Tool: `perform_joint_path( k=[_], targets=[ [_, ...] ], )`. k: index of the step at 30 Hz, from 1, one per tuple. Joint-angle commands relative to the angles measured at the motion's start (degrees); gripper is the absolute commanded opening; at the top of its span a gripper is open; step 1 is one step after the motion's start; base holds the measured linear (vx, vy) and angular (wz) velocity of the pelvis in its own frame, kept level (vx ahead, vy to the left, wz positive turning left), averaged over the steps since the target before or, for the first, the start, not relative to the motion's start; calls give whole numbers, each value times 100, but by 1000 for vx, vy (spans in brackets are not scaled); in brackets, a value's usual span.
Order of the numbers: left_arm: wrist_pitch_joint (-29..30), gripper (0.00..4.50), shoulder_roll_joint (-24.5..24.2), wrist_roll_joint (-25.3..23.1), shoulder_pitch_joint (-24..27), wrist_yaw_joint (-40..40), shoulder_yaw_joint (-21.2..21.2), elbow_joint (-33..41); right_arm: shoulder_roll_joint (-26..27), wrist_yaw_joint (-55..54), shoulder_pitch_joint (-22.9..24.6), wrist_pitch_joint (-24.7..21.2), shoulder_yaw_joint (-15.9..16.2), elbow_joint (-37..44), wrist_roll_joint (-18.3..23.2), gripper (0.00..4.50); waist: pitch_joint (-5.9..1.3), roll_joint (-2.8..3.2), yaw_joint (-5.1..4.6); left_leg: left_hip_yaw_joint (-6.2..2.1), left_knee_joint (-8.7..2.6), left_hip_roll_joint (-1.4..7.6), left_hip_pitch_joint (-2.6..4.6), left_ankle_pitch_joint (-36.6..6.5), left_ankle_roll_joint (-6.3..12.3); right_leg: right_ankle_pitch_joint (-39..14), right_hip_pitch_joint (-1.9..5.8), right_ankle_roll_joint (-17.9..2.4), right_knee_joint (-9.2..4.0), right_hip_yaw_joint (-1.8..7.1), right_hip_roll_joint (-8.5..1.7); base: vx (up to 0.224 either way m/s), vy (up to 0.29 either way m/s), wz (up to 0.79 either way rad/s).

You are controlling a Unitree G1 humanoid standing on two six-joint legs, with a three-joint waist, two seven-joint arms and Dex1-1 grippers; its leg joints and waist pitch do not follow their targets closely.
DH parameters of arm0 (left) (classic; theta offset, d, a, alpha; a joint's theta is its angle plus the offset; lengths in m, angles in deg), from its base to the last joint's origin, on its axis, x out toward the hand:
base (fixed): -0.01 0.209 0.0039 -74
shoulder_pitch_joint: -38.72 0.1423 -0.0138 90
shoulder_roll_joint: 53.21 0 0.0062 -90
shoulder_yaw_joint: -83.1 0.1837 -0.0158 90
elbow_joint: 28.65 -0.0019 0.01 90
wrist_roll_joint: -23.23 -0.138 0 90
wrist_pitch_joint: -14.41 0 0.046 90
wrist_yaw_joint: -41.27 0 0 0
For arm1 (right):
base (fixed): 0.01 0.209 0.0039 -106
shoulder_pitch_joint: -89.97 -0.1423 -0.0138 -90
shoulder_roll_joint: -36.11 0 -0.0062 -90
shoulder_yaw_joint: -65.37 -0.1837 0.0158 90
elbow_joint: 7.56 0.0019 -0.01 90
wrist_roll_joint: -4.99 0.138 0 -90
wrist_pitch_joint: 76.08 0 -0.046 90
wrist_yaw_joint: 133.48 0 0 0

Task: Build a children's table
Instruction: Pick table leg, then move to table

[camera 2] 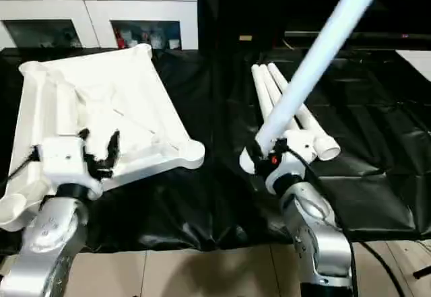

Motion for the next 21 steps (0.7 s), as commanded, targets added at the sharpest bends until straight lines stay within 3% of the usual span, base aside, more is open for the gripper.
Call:
perform_joint_path(
  k=[1,3,5,8,10,11,12,13,14,15,16,17,19,20,21],
  targets=[
    [75,302,46,-40,76,-17,-87,138,-209,125,-79,-74,215,318,-115,188,-305,2,24,-99,-493,174,14,-1233,-45,-1382,254,-751,-454,233,-343,0,0,0],
    [-31,302,61,-42,91,-43,-46,130,-375,186,-59,181,411,393,-410,188,-312,-133,12,-61,-473,169,-1,-1049,-19,-1371,251,-640,-471,246,-340,0,0,0],
    [-160,302,50,-59,60,-54,15,74,-431,264,-39,309,511,482,-465,188,-320,-106,24,-66,-467,170,2,-955,-7,-1360,240,-609,-453,252,-361,0,0,0],
    [-284,302,77,-70,-97,-40,25,-241,-349,236,-27,242,529,446,-384,188,-317,-98,-4,-80,-488,190,29,-990,-31,-1248,213,-592,-451,240,-315,0,0,0],
    [-363,302,39,-109,-158,-88,56,-421,-340,147,-25,281,569,361,-483,188,-321,-77,-53,-140,-520,239,79,-1134,-241,-1001,207,-571,-447,155,-186,0,0,0],
    [-403,302,12,-162,-187,-111,74,-504,-327,129,-21,274,570,317,-462,188,-335,-36,-142,-262,-614,399,157,-1177,-207,-589,208,-723,-406,27,-63,0,0,0],
    [-402,302,88,-52,-231,-121,-15,-553,-299,63,-38,266,542,260,-435,188,-343,-18,-177,-329,-675,524,216,-1152,-92,-462,186,-853,-348,-30,-42,0,0,0],
    [-401,302,98,-38,-234,-120,-24,-556,-298,57,-40,267,540,255,-435,188,-346,6,-201,-390,-713,642,224,-1072,86,-371,174,-966,-285,-48,-83,0,0,0],
    [-321,302,140,-18,-268,-62,-77,-556,-302,8,-66,321,534,198,-483,188,-358,-8,-241,-321,-668,664,208,-968,649,-253,164,-1382,-289,-69,-190,11,-66,7],
    [-287,302,155,-46,-303,3,-108,-545,-301,-15,-88,367,520,124,-513,188,-346,-110,-266,-194,-579,523,169,-1049,798,-338,169,-1552,-395,-56,-214,11,-66,7],
    [-152,302,133,-55,-351,17,-124,-525,-296,42,-105,337,484,25,-445,188,-358,-269,-204,86,-215,-41,-72,-972,804,-814,338,-1633,-585,56,-312,5,-61,5],
    [-147,302,89,-139,-383,37,-101,-530,-299,53,-120,355,476,-41,-447,188,-358,-276,-64,36,-229,-41,-117,-695,577,-1867,356,-996,-653,145,-459,-3,-61,-2],
    [-170,302,26,-226,-404,17,-49,-522,-296,73,-127,338,468,-103,-424,188,-365,-315,-41,-31,-359,81,-149,-520,326,-2231,339,-272,-584,177,-410,-4,-58,-3],
    [-226,302,-21,-210,-396,-96,17,-500,-309,109,-135,325,474,-147,-395,188,-356,-219,-28,-63,-408,130,-94,-603,207,-2147,281,-154,-558,139,-363,0,0,0],
    [-286,302,-49,-210,-394,-175,53,-498,-325,116,-145,347,489,-182,-400,188,-363,-214,-45,-75,-420,160,-64,-658,140,-1876,259,-165,-542,129,-320,0,0,0]
  ],
)
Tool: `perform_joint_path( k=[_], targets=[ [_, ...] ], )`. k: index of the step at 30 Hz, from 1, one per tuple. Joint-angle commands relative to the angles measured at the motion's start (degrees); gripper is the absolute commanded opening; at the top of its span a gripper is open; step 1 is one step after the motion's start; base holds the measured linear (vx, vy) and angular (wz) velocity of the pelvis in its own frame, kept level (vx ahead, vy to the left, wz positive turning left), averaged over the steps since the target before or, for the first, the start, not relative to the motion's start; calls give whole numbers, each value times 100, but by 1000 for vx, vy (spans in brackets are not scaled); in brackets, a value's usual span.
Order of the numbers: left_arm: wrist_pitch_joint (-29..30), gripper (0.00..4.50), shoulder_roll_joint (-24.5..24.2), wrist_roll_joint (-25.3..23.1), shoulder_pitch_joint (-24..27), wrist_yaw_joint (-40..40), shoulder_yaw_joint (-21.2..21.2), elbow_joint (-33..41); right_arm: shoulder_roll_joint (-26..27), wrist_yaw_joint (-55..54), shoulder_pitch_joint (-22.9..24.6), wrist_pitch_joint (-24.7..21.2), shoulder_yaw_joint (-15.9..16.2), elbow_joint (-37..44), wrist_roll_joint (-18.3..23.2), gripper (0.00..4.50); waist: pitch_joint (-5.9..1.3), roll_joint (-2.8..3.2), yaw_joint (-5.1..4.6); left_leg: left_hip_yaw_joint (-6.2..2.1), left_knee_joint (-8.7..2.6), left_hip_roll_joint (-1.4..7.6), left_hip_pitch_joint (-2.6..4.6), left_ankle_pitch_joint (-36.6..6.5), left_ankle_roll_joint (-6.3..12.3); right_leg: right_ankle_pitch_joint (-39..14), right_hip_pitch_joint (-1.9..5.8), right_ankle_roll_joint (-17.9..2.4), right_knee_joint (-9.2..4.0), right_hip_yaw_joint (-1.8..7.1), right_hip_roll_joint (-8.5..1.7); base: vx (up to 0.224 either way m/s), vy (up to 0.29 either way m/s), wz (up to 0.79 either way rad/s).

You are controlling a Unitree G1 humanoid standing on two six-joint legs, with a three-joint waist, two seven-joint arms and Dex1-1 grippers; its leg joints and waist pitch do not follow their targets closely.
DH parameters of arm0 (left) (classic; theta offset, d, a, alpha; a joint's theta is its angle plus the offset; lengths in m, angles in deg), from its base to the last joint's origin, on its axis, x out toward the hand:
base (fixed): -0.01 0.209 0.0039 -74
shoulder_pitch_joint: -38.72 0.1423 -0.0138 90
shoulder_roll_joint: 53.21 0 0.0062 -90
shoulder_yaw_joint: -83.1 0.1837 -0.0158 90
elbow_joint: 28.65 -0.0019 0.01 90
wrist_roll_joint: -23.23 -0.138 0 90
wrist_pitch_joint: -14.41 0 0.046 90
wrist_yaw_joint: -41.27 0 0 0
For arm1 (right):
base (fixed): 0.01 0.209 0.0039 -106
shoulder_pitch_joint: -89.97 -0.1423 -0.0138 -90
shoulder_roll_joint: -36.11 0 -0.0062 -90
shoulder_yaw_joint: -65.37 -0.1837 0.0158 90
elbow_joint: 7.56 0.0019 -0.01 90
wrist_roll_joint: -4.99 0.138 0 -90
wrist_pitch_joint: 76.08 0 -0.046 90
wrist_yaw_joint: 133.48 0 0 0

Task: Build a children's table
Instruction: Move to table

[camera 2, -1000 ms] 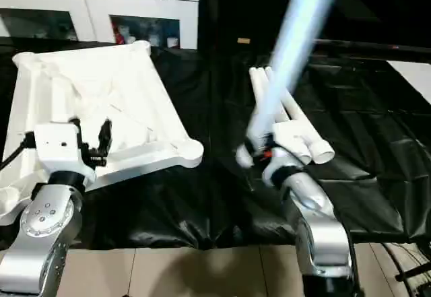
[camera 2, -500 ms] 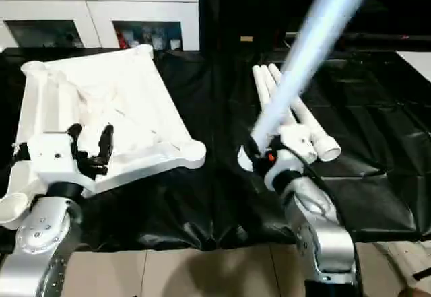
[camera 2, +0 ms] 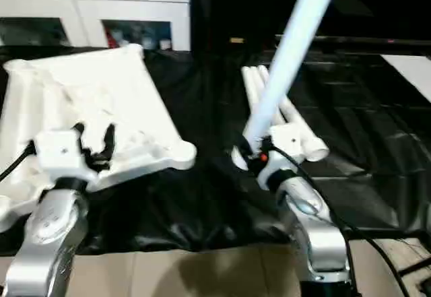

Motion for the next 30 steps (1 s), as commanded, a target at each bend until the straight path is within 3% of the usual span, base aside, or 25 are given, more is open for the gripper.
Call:
perform_joint_path(
  k=[1,3,4,6,8,9,10,11,12,13,14,15,17,18,19,20,22,23,24,25,26,27,28,29,30],
  targets=[
    [-19,302,-54,-44,6,-123,60,55,-18,55,-126,68,55,-61,-20,188,-327,-13,72,-22,-343,70,-26,-765,167,-1702,267,-98,-530,276,-412,0,0,0],
    [-1,302,33,85,-26,-178,29,72,-67,83,-152,89,82,-80,-25,188,-325,106,88,-39,-394,111,117,-1303,19,-1752,272,-255,-511,268,-396,0,0,0],
    [21,302,63,99,-45,-177,37,75,-114,121,-153,94,100,-54,-34,188,-291,64,64,-45,-459,118,192,-1907,-19,-2098,301,-341,-537,231,-353,0,0,0],
    [-19,302,62,27,-61,-214,107,64,-181,178,-148,125,109,-34,-46,188,-227,66,72,-24,-487,110,387,-2667,65,-2651,268,-491,-640,188,-321,0,0,0],
    [43,302,98,41,-24,-181,126,116,-241,208,-164,138,134,-33,-96,188,-172,74,56,-20,-484,77,478,-3035,86,-3191,289,-501,-708,137,-312,0,0,0],
    [67,302,123,71,18,-166,143,155,-287,266,-180,122,168,-18,-110,188,-149,28,37,-25,-463,42,509,-3088,107,-3596,369,-406,-785,121,-352,0,0,0],
    [65,302,116,50,52,-162,166,164,-313,311,-189,123,197,-9,-119,188,-135,33,37,-27,-483,39,486,-3027,127,-3644,415,-382,-784,129,-364,0,0,0],
    [63,302,113,45,57,-162,170,164,-317,316,-191,125,201,-8,-123,188,-192,29,43,-17,-482,22,432,-2747,166,-3554,518,-400,-781,176,-396,61,17,-7],
    [58,302,102,25,62,-164,180,154,-327,331,-204,128,215,-14,-132,188,-219,37,50,-3,-484,20,436,-2601,196,-3431,537,-451,-772,198,-398,61,17,-7],
    [52,302,110,29,64,-171,173,143,-333,333,-209,125,225,-20,-137,188,-244,-44,98,-61,-507,-48,124,-2161,450,-3118,777,-515,-734,145,-482,0,0,0],
    [44,302,125,26,54,-177,156,113,-360,328,-222,138,258,-38,-179,188,-222,-4,80,-66,-514,-50,30,-2028,526,-3361,822,-422,-755,118,-520,37,21,20],
    [45,302,137,20,40,-181,142,95,-378,326,-233,150,275,-55,-197,188,-285,12,110,-129,-436,-98,-58,-1654,812,-3528,948,-299,-825,2,-690,37,21,20],
    [40,302,157,34,31,-184,128,91,-390,325,-231,151,281,-54,-202,188,-316,52,123,-199,-362,-141,-154,-1057,1221,-2991,1058,-443,-875,-188,-728,73,22,47],
    [32,302,170,28,20,-178,125,86,-401,319,-227,167,278,-50,-202,188,-319,112,120,-253,-348,-147,-108,-853,1392,-2672,1084,-575,-888,-318,-685,82,18,53],
    [18,302,188,33,-6,-176,125,72,-370,312,-239,139,222,-67,-121,188,-368,196,5,-177,-409,68,418,-1049,1142,-2464,749,-720,-792,-209,-485,148,-7,47],
    [20,302,209,26,-22,-167,133,66,-350,283,-265,91,159,-98,-49,188,-311,233,-114,-545,-584,518,878,-1061,1347,-1172,346,-1025,-218,-279,-256,173,-15,22],
    [2,302,219,27,-29,-167,144,56,-358,289,-299,95,140,-147,-51,188,-295,140,-174,-659,-597,611,990,-1103,1596,-740,211,-888,-19,-185,-357,155,-12,17],
    [1,302,217,29,-41,-165,147,39,-377,303,-317,122,154,-179,-100,188,-261,-1,-53,-240,-379,108,610,-879,1834,-53,529,-1068,-299,106,-584,131,-11,8],
    [1,302,215,31,-55,-164,146,22,-391,310,-331,141,168,-202,-135,188,-310,-91,55,-33,-188,-245,272,-726,1740,37,921,-1176,-404,316,-598,131,-11,8],
    [-13,302,216,47,-75,-174,143,1,-399,313,-332,180,190,-209,-166,188,-406,-138,199,-59,98,-376,-184,-267,1617,-287,1365,-1194,-558,518,-740,142,-18,4],
    [-13,302,216,47,-75,-174,143,1,-399,313,-332,180,190,-209,-166,188,-447,-70,291,-78,177,-348,-220,-68,1501,-250,1397,-1299,-576,575,-824,129,-18,10],
    [-41,302,214,50,-95,-195,141,-13,-354,288,-318,169,139,-193,-105,188,-468,-13,257,-128,69,-259,-281,364,1310,254,1356,-1291,-430,421,-578,129,-18,10],
    [-44,302,219,53,-102,-201,135,-20,-347,283,-321,166,131,-196,-95,188,-512,124,169,-209,-91,-203,-59,1068,1325,720,1197,-942,-233,110,-213,106,-1,6],
    [-50,302,231,59,-116,-216,119,-36,-334,272,-329,161,116,-206,-74,188,-564,221,-52,-603,-141,79,751,1770,1939,508,564,-573,78,-108,-33,163,-57,-1],
    [-45,302,234,52,-129,-219,113,-48,-345,267,-335,157,127,-217,-92,188,-564,221,-52,-603,-141,79,751,1770,1939,508,564,-573,78,-108,-33,163,-57,-1]
  ],
)
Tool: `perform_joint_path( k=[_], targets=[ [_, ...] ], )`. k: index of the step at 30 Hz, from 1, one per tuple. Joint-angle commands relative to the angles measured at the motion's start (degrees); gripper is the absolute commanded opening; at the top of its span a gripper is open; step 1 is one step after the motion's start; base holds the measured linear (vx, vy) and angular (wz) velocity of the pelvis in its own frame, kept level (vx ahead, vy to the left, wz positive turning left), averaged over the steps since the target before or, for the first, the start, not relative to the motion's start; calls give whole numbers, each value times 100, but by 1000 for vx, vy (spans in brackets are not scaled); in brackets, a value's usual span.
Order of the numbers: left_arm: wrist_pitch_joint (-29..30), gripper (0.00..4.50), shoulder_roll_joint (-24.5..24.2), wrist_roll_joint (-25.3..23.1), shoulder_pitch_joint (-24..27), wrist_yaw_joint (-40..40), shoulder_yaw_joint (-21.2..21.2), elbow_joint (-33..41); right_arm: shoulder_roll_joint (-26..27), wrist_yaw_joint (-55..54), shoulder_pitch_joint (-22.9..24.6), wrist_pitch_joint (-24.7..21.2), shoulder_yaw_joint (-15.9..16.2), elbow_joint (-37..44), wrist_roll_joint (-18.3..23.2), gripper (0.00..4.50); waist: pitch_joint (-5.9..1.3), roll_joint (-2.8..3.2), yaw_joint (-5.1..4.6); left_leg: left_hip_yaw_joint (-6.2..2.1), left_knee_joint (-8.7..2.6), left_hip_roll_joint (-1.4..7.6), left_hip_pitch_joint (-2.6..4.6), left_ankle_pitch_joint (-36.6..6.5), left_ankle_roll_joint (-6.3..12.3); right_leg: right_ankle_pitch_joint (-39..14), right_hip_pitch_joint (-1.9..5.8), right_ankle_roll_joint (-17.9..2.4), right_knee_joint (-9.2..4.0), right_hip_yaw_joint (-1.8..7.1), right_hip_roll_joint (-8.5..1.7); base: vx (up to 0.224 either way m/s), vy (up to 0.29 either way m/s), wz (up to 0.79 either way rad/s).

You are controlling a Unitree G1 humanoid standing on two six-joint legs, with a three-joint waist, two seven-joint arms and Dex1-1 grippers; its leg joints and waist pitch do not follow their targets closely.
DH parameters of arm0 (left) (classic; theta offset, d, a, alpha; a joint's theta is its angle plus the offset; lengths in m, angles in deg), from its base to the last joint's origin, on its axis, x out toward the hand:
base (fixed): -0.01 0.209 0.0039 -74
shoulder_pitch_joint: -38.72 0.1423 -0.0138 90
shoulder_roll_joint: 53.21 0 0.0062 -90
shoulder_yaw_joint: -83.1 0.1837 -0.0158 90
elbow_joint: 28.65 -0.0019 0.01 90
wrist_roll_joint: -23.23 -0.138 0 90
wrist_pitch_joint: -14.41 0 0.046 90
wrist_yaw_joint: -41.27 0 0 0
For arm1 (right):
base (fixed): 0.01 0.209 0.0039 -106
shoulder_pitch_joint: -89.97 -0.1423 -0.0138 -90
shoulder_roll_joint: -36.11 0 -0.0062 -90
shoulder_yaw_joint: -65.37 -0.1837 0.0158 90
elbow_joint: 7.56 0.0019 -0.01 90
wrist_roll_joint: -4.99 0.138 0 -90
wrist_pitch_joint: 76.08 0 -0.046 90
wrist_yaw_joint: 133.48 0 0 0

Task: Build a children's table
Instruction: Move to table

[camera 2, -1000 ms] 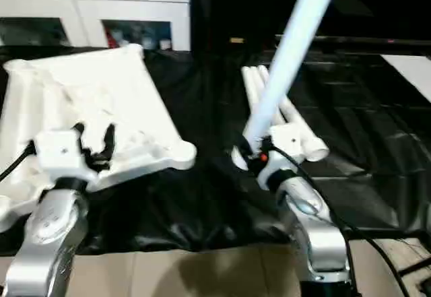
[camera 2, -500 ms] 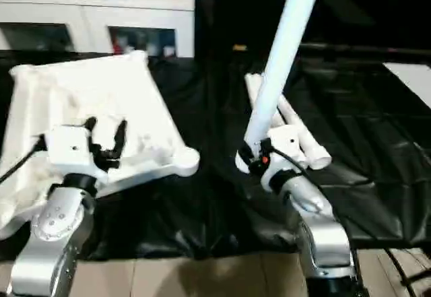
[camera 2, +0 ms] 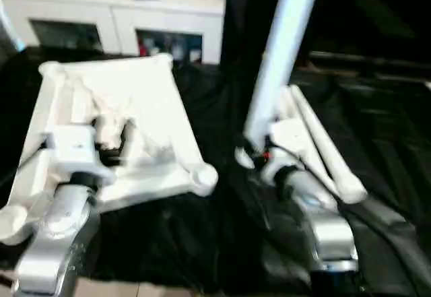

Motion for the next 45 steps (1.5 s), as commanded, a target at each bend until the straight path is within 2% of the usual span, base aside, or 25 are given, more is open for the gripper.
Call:
perform_joint_path(
  k=[1,2,3,4,5,6,7,8,9,10,11,12,13,14,15,16,17,18,19,20,21,24,28,40,45],
  targets=[
    [2,302,10,7,-73,-43,-32,-40,-62,-34,-47,49,-22,5,8,188,-409,62,-299,-835,-480,957,1025,2415,2987,-203,-732,-223,391,131,-311,155,-109,-9],
    [3,302,12,8,-85,-50,-32,-43,-63,-38,-45,52,-18,3,4,188,-392,23,-290,-864,-475,955,998,2496,3157,-205,-812,-112,445,213,-403,63,-92,-23],
    [1,302,17,9,-105,-66,-28,-56,-68,-48,-30,65,-9,0,0,188,-245,-320,-99,-61,-132,-121,113,1172,2249,584,-23,-379,-265,629,-502,63,-92,-23],
    [1,302,17,9,-105,-66,-28,-56,-68,-48,-30,65,-9,0,0,188,-138,-384,81,149,178,-484,-224,428,1952,19,303,-524,-606,955,-660,48,-76,-1],
    [8,302,16,6,-115,-75,-16,-75,-72,-64,-7,66,-5,4,-4,188,-253,-331,177,34,568,-324,-535,135,1258,-191,721,-1108,-667,1239,-1028,68,-52,12],
    [14,302,15,5,-118,-77,-9,-82,-72,-71,3,61,-7,8,-5,188,-206,-317,187,7,598,-285,-604,208,928,-111,711,-1295,-652,1164,-986,68,-52,12],
    [4,302,6,11,-123,-94,4,-96,-66,-83,19,54,-9,20,-8,188,-187,-244,181,-8,488,-220,-702,499,515,227,748,-1539,-610,971,-828,78,-33,-2],
    [-6,302,-4,18,-126,-108,15,-106,-52,-80,29,50,-18,29,-20,188,-186,-70,157,-8,92,-54,-593,820,428,14,652,-1576,-645,655,-650,82,-1,-2],
    [11,302,-28,21,-136,-162,46,-135,-41,-82,59,39,-27,58,-27,188,-184,238,99,-12,-327,133,-247,625,360,-530,501,-1288,-663,295,-388,82,-1,-2],
    [10,302,-36,21,-139,-181,54,-145,-39,-83,67,36,-26,65,-30,188,4,214,-32,-149,-596,238,-189,-408,342,-1044,366,-1033,-605,149,-161,90,62,-8],
    [8,302,-48,18,-146,-215,66,-162,-39,-88,80,31,-23,78,-33,188,-56,283,-163,-341,-698,357,-109,-879,465,-1090,324,-934,-353,65,9,137,54,-1],
    [23,302,-84,153,-140,-433,106,-172,-49,-82,100,14,-19,105,-10,188,-284,364,-265,-732,-665,644,651,-1221,971,-559,-172,-778,128,86,-34,137,54,-1],
    [29,302,-102,233,-136,-555,126,-175,-54,-78,109,5,-16,118,4,188,-321,325,-360,-851,-621,710,704,-677,1463,-288,-305,-541,264,117,-58,137,11,5],
    [111,302,-352,378,-94,-1080,305,-177,-95,65,141,-63,-23,205,155,188,-344,252,-326,-873,-356,750,607,2111,2777,377,-669,153,423,320,-257,75,-3,-10],
    [133,302,-462,463,-65,-1313,375,-164,-107,117,149,-75,-30,235,208,188,-358,182,-309,-864,-297,717,481,3092,2944,755,-687,287,354,457,-388,75,-3,-10],
    [142,302,-509,498,-53,-1411,404,-158,-112,139,153,-80,-33,247,230,188,-382,-110,-207,-498,6,195,-8,3732,2293,2030,-420,393,-147,782,-687,24,-30,-21],
    [158,302,-604,581,-26,-1616,463,-144,-121,181,159,-87,-41,271,272,188,-348,-122,-110,-279,96,-127,-325,3356,1894,2658,-217,238,-126,819,-759,0,0,0],
    [230,302,-801,640,-6,-1917,567,-140,-120,252,151,-129,-64,277,362,188,-359,-167,-63,-155,-16,-223,-444,2286,1225,3583,-64,189,-126,781,-697,0,0,0],
    [274,302,-1011,702,4,-2244,679,-148,-128,305,139,-146,-77,275,401,188,-373,-162,-57,-141,-87,-196,-435,1912,955,3894,-3,134,-87,733,-657,0,0,0],
    [354,302,-1201,789,5,-2555,766,-163,-126,362,122,-176,-96,255,459,188,-338,-70,-81,-122,-248,-133,-329,1095,423,3570,-1,-129,-108,601,-493,-14,-62,-4],
    [448,302,-1366,850,0,-2804,835,-183,-116,417,106,-237,-122,234,538,188,-297,-10,-108,-120,-334,-65,-283,682,225,2745,-9,-369,-181,553,-430,-14,-62,-4],
    [675,302,-1849,929,-57,-3494,1017,-300,-129,483,45,-406,-129,174,622,188,-200,109,-112,-77,-492,110,-166,-265,-29,814,-121,-1088,-300,540,-362,0,0,0],
    [920,302,-2321,1136,-167,-4196,1036,-485,-251,687,-16,-428,-36,56,692,188,-97,124,-80,41,-583,153,-56,-1674,-329,-1246,-245,-1078,-465,607,-400,-74,9,2],
    [947,211,-2720,971,-392,-4466,1021,-973,-296,1113,-221,-368,154,-160,760,188,-164,124,39,149,-579,163,-147,-900,-277,-724,-247,-991,-429,643,-401,-15,1,1],
    [843,175,-2836,1005,-325,-4726,1071,-1041,-305,1223,-249,-358,167,-207,800,188,-243,125,75,191,-520,182,-184,-40,-120,653,-216,-1166,-299,611,-371,0,0,0]
  ],
)
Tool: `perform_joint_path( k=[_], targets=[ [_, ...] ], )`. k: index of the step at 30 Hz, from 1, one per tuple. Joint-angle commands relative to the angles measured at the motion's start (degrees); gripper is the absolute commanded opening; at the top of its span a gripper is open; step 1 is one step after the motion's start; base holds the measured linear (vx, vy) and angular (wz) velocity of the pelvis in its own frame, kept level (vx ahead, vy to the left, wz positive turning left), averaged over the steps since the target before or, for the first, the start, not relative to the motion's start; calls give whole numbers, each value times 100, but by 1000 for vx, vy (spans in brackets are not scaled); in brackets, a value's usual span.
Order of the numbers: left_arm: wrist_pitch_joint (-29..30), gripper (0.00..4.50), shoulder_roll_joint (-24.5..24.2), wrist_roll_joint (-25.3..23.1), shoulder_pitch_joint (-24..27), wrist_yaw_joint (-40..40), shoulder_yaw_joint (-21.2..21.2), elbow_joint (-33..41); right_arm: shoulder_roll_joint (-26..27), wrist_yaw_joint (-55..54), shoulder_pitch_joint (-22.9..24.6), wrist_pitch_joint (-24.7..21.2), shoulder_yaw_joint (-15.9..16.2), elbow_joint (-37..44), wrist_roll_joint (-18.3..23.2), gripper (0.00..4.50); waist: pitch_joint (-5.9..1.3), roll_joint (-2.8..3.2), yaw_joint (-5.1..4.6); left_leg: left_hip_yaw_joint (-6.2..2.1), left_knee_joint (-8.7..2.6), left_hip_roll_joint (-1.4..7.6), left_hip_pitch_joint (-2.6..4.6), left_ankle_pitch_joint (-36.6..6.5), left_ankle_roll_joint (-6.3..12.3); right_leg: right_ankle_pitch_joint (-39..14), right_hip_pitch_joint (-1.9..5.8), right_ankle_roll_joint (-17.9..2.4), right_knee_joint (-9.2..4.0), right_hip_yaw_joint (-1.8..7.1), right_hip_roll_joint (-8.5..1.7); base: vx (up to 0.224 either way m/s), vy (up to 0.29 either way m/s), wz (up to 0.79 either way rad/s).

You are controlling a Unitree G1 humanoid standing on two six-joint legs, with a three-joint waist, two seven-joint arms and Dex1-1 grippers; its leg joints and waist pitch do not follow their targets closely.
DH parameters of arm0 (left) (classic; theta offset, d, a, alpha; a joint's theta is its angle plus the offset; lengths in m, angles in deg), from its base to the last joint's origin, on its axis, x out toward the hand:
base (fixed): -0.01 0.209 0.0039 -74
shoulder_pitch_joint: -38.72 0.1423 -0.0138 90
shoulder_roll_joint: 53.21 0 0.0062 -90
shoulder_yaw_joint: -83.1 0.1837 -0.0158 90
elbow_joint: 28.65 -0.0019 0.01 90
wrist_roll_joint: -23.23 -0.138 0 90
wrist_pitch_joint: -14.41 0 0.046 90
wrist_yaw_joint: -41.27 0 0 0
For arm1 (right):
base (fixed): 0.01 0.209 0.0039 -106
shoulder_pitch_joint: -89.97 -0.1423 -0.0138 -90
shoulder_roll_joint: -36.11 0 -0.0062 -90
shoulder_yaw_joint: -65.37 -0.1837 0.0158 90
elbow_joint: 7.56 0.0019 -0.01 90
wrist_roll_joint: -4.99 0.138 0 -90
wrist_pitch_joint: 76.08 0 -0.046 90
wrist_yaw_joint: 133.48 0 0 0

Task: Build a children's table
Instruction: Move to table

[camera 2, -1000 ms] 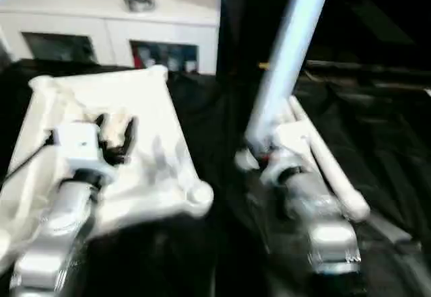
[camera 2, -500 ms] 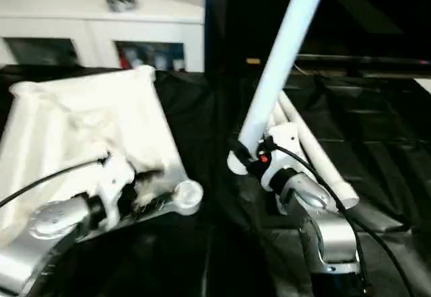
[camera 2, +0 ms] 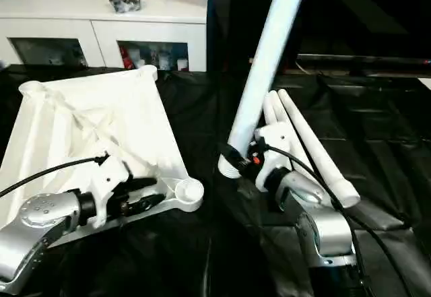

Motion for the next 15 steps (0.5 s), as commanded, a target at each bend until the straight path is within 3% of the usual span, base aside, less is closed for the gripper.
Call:
perform_joint_path(
  k=[1,3,5,6,9,10,15],
  targets=[
    [-16,167,-99,-33,31,-130,61,-19,-36,63,-104,46,15,-56,97,188,-322,-3,25,-53,-486,238,37,-298,99,431,216,-1285,-365,184,-342,0,0,0],
    [9,153,-146,28,49,-247,107,-35,-35,99,-136,70,18,-120,78,188,-315,-10,33,-43,-484,237,31,-244,171,546,217,-1328,-363,183,-344,0,0,0],
    [16,132,-175,47,51,-319,147,-58,-36,118,-147,75,24,-142,71,188,-290,-3,31,-33,-500,242,37,-463,155,250,206,-1340,-395,188,-356,0,0,0],
    [52,132,-177,85,49,-365,164,-77,-40,131,-152,80,29,-154,63,188,-274,25,35,-33,-519,253,52,-642,95,-24,192,-1338,-413,189,-359,0,0,0],
    [12,108,-152,92,10,-445,178,-184,-49,145,-149,80,37,-154,60,188,-245,5,26,-26,-555,264,69,-1031,-45,-640,174,-1236,-468,206,-364,0,0,0],
    [27,104,-143,109,-20,-486,181,-232,-49,140,-143,71,34,-146,60,188,-240,36,29,-29,-564,264,78,-1109,-86,-786,164,-1193,-477,212,-366,0,0,0],
    [23,152,-93,59,-142,-486,166,-416,-45,144,-122,85,51,-151,19,188,-253,11,35,-16,-567,261,80,-1012,-105,-736,161,-1144,-492,227,-358,0,0,0]
  ],
)
